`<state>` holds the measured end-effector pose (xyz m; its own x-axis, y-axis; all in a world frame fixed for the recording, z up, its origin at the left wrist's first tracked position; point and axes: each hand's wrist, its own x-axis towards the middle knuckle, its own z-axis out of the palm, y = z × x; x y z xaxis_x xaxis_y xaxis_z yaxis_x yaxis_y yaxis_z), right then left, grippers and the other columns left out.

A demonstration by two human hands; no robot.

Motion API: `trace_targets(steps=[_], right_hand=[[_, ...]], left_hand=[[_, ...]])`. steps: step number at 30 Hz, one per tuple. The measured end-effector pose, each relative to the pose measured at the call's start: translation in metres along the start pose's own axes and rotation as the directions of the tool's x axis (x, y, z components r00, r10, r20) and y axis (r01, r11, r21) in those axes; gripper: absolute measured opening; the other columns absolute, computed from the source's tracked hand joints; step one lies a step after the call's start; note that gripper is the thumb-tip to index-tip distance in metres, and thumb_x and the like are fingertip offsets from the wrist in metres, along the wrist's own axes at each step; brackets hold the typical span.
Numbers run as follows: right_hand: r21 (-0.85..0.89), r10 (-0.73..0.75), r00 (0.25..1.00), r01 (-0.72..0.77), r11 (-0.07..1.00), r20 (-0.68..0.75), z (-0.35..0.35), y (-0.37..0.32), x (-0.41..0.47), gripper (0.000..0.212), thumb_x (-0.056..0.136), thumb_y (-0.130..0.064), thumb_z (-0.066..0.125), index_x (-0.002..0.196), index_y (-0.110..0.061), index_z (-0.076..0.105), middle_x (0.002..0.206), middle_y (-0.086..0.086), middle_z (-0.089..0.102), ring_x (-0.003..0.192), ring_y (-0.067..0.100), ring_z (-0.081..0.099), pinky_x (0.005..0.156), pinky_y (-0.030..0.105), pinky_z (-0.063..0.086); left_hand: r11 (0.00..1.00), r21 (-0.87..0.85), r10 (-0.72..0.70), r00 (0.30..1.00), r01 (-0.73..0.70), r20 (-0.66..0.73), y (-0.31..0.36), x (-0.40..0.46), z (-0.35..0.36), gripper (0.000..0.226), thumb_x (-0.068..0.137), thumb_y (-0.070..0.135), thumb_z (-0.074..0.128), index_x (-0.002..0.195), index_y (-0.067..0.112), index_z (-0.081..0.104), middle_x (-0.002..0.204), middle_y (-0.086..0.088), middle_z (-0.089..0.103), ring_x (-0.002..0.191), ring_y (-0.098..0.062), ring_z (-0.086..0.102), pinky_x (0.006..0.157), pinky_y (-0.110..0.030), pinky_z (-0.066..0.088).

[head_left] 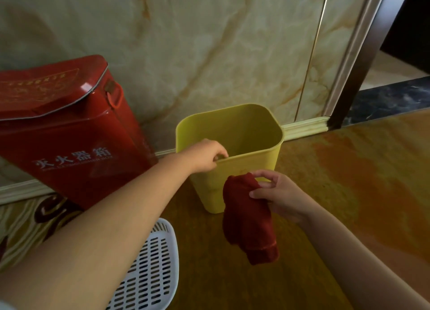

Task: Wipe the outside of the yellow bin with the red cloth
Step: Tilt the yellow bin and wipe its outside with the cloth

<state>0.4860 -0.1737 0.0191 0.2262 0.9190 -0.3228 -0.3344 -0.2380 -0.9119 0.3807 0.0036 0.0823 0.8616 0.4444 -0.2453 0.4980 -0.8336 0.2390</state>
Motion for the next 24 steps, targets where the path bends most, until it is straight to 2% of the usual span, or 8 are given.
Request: trace_targets(steps=[4, 7, 10, 12, 15, 19, 22, 24], right_hand=[[0.074, 0.007, 0.996, -0.001, 0.997, -0.093, -0.011, 0.007, -0.007, 0.037, 0.077, 0.013, 0.06, 0.1, -0.015, 0.064, 0.09, 0.007, 0.075, 0.082, 0.024, 0.07, 0.079, 0.048, 0.052], [0.178, 0.008, 0.97, 0.036, 0.983, -0.241, -0.015, 0.008, -0.017, 0.036, 0.078, 0.015, 0.056, 0.1, -0.013, 0.063, 0.081, 0.004, 0.075, 0.071, 0.017, 0.071, 0.059, 0.036, 0.059], [0.232, -0.001, 0.908, 0.109, 0.967, -0.42, -0.024, -0.003, -0.032, 0.035, 0.08, 0.01, 0.057, 0.104, -0.015, 0.063, 0.095, 0.01, 0.07, 0.087, 0.025, 0.067, 0.066, 0.041, 0.058], [0.161, -0.08, 0.846, 0.192, 0.968, -0.528, -0.028, -0.016, -0.045, 0.032, 0.081, 0.003, 0.06, 0.102, -0.021, 0.062, 0.099, 0.006, 0.067, 0.09, 0.024, 0.066, 0.062, 0.036, 0.058], [-0.16, -0.34, 0.712, 0.309, 0.937, -0.615, -0.014, -0.034, -0.054, 0.033, 0.08, -0.004, 0.064, 0.096, -0.033, 0.059, 0.096, -0.009, 0.064, 0.088, 0.014, 0.065, 0.057, 0.027, 0.056], [-0.438, -0.62, 0.565, 0.438, 0.785, -0.545, 0.026, -0.041, -0.023, 0.043, 0.079, -0.006, 0.066, 0.11, -0.035, 0.058, 0.096, -0.025, 0.059, 0.09, -0.008, 0.058, 0.07, 0.016, 0.053], [-0.553, -0.638, 0.732, 0.438, 0.709, -0.239, 0.053, -0.031, 0.015, 0.046, 0.085, -0.019, 0.063, 0.126, -0.035, 0.05, 0.114, -0.017, 0.06, 0.103, -0.007, 0.054, 0.085, 0.01, 0.044], [-0.772, -0.636, 0.771, 0.384, 0.507, -0.035, 0.059, -0.009, 0.037, 0.044, 0.088, -0.022, 0.057, 0.13, -0.031, 0.049, 0.125, -0.006, 0.062, 0.114, 0.009, 0.054, 0.095, 0.028, 0.044]], left_hand=[[0.996, 0.062, 0.07, 0.996, -0.067, -0.055, 0.001, 0.002, 0.001, 0.033, 0.081, 0.004, 0.05, 0.109, 0.016, 0.064, 0.112, -0.01, 0.068, 0.099, -0.023, 0.063, 0.087, -0.04, 0.051], [0.995, 0.018, 0.103, 0.983, -0.101, -0.149, 0.007, 0.004, -0.012, 0.03, 0.08, 0.003, 0.05, 0.105, 0.009, 0.066, 0.107, -0.014, 0.07, 0.098, -0.025, 0.064, 0.085, -0.036, 0.051], [0.993, -0.105, 0.035, 0.978, -0.057, -0.205, 0.007, 0.004, -0.031, 0.029, 0.078, 0.001, 0.053, 0.104, 0.003, 0.066, 0.106, -0.016, 0.071, 0.097, -0.023, 0.066, 0.083, -0.029, 0.05], [0.984, -0.177, -0.028, 0.983, -0.005, -0.182, -0.001, -0.003, -0.034, 0.029, 0.077, 0.002, 0.055, 0.103, 0.003, 0.067, 0.101, -0.011, 0.071, 0.093, -0.018, 0.065, 0.076, -0.026, 0.049], [0.917, -0.385, -0.157, 0.98, 0.1, -0.12, -0.02, -0.02, -0.027, 0.029, 0.077, 0.001, 0.057, 0.104, 0.004, 0.066, 0.091, -0.005, 0.068, 0.084, -0.01, 0.064, 0.073, -0.023, 0.05], [0.784, -0.589, -0.258, 0.966, 0.195, -0.024, -0.048, -0.038, -0.018, 0.033, 0.08, -0.007, 0.054, 0.111, 0.003, 0.062, 0.096, -0.007, 0.066, 0.059, 0.004, 0.06, 0.052, -0.011, 0.048], [0.744, -0.63, -0.295, 0.955, 0.224, -0.009, -0.057, -0.038, -0.013, 0.035, 0.08, -0.002, 0.059, 0.114, 0.003, 0.06, 0.105, -0.016, 0.065, 0.083, -0.015, 0.06, 0.076, -0.028, 0.05], [0.747, -0.629, -0.293, 0.956, 0.217, -0.018, -0.058, -0.034, -0.011, 0.034, 0.079, 0.001, 0.061, 0.113, 0.004, 0.061, 0.103, -0.016, 0.066, 0.09, -0.02, 0.057, 0.083, -0.034, 0.046]])
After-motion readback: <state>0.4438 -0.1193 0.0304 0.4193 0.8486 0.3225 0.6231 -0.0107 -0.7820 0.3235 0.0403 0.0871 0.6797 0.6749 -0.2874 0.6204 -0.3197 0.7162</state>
